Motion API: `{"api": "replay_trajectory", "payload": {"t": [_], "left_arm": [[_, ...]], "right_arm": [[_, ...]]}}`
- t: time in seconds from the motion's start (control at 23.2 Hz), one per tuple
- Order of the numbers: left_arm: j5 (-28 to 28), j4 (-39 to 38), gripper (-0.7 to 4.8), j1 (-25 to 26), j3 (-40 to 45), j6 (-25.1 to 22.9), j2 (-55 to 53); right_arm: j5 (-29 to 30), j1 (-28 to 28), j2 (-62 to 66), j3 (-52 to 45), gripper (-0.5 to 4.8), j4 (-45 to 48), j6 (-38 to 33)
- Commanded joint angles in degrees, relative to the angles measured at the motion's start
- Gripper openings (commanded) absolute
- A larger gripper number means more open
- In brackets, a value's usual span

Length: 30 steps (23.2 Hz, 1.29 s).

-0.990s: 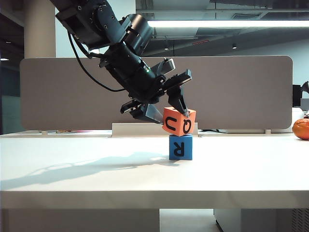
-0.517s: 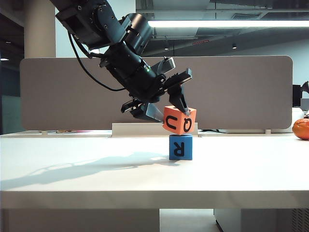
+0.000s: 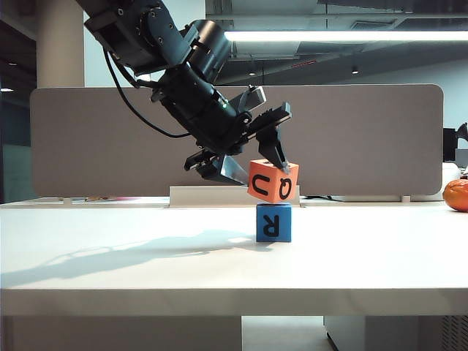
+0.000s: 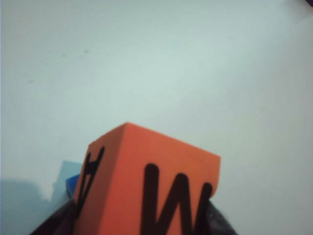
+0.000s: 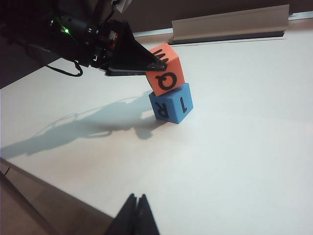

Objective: Stack one letter block on top of another letter block.

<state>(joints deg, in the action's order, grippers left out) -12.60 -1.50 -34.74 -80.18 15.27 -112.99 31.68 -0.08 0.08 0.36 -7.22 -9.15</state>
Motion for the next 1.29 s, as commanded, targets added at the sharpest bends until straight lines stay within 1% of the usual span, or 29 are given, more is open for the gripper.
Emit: {"api": "replay_trajectory", "payload": {"t": [0.04, 0.13, 0.22, 0.3, 0.56, 0.69, 0.73, 0.77, 0.9, 0.99, 1.12, 1.29], "left_arm": [[-0.5, 0.7, 3.15, -0.2, -0.2, 0.2, 0.3], [-0.4, 0.7, 3.34, -0.2, -0.2, 0.2, 0.3], [-0.1, 0.7, 3.77, -0.2, -0.2, 0.2, 0.3], [0.0, 0.8, 3.96, -0.2, -0.2, 0.2, 0.2], [-0.3, 0.7, 4.02, -0.2, -0.2, 0.2, -0.7], [-0.5, 0.8, 4.14, -0.2, -0.2, 0.2, -1.1], [-0.5, 0.9, 4.62, 0.2, -0.6, 0.0, -1.0], [-0.5, 0.7, 4.79, 0.5, -0.8, 0.0, -1.0], [-1.4, -1.7, 4.79, 1.6, -2.5, 0.0, -1.0], [-3.5, -5.5, 4.79, 2.4, -4.3, 0.0, -1.0], [-5.0, -11.6, 4.79, 3.9, -7.0, -0.3, -0.3], [-6.3, -14.5, 4.76, 7.3, -8.6, -0.3, 2.5]], "right_arm": [[0.0, 0.0, -0.1, -0.3, -0.08, 0.6, 0.1], [0.0, 0.0, -0.1, -0.3, -0.08, 0.6, 0.1], [0.0, 0.0, -0.1, -0.3, -0.08, 0.6, 0.2], [0.0, 0.0, -0.1, -0.3, -0.08, 0.6, 0.1], [0.0, 0.0, -0.1, -0.3, -0.08, 0.6, 0.1], [0.0, 0.0, -0.1, -0.3, -0.08, 0.6, 0.1], [0.0, 0.0, -0.1, -0.3, -0.08, 0.6, 0.1], [0.0, 0.0, -0.1, -0.3, -0.08, 0.6, 0.1], [0.0, 0.0, -0.1, -0.3, -0.08, 0.6, 0.1], [0.0, 0.0, -0.1, -0.3, -0.08, 0.6, 0.2], [-0.1, 0.0, -0.1, -0.3, -0.08, 0.6, 0.2], [-0.7, 0.0, -0.1, -0.3, -0.08, 0.6, 0.2]]}}
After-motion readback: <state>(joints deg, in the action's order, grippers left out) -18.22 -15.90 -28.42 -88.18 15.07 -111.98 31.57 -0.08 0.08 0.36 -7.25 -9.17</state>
